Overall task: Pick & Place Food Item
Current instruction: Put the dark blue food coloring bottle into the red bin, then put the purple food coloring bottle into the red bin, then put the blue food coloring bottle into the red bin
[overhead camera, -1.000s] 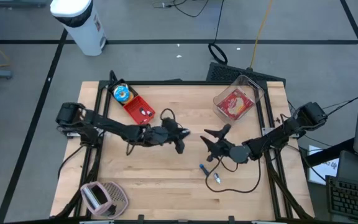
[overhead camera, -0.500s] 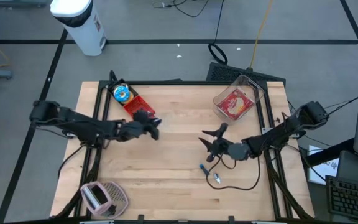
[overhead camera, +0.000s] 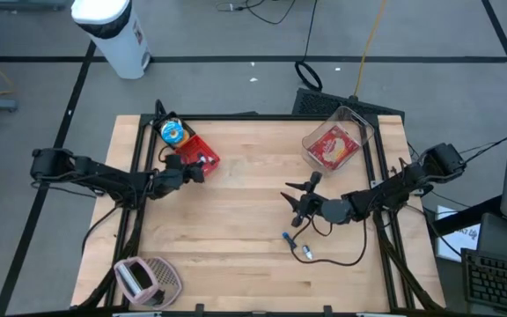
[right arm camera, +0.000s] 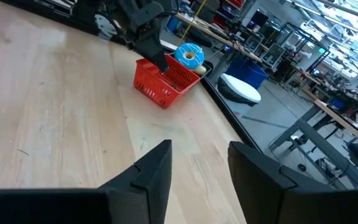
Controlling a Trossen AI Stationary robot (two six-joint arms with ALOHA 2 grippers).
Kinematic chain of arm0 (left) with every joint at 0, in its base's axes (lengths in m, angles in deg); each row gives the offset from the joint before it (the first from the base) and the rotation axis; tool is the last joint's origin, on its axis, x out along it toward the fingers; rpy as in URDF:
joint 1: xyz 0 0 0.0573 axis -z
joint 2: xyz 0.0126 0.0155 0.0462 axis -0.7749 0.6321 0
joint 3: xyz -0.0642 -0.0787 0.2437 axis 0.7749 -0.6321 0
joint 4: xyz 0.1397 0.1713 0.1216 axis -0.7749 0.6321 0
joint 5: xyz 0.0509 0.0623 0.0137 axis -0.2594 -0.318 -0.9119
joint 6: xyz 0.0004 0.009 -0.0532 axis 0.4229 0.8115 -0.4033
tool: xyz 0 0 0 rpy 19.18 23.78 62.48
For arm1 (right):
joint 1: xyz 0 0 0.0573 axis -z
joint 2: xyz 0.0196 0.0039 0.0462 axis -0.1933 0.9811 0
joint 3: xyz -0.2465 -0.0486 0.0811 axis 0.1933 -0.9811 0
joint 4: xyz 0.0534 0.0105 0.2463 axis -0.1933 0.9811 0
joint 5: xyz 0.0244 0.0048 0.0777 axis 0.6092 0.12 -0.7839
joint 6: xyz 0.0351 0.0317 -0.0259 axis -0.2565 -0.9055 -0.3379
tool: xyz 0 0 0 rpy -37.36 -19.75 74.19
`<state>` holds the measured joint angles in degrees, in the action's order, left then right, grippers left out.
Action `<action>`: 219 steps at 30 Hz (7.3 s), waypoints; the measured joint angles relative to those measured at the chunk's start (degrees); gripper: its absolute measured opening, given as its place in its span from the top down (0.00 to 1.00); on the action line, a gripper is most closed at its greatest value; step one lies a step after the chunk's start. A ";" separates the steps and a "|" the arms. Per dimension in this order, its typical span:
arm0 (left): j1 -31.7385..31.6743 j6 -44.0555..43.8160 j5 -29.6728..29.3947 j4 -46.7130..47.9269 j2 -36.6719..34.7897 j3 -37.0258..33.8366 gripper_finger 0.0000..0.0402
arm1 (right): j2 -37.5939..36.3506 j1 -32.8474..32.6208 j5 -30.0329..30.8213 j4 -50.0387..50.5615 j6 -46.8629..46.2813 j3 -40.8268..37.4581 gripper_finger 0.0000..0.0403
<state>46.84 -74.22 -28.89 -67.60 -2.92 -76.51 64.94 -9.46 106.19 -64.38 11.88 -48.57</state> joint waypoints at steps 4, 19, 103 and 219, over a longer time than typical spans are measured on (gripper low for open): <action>-0.98 -0.49 -0.40 -0.14 0.00 -0.09 0.78 | 0.00 0.00 -0.01 0.25 -0.01 0.00 0.64; -2.43 5.57 2.43 -4.33 0.04 -0.09 0.57 | 0.00 -0.65 0.00 1.14 1.92 0.00 0.64; 19.06 22.39 11.55 -21.84 13.06 13.47 0.47 | 3.39 -7.62 -1.27 29.77 -2.80 9.62 0.83; 9.31 20.17 -1.95 -21.29 12.34 8.32 0.51 | -12.87 -11.03 -16.12 11.46 -28.97 -5.55 0.68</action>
<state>56.15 -54.04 -30.83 -88.89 9.42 -68.19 52.07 -20.48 90.08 -52.91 -17.09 -54.12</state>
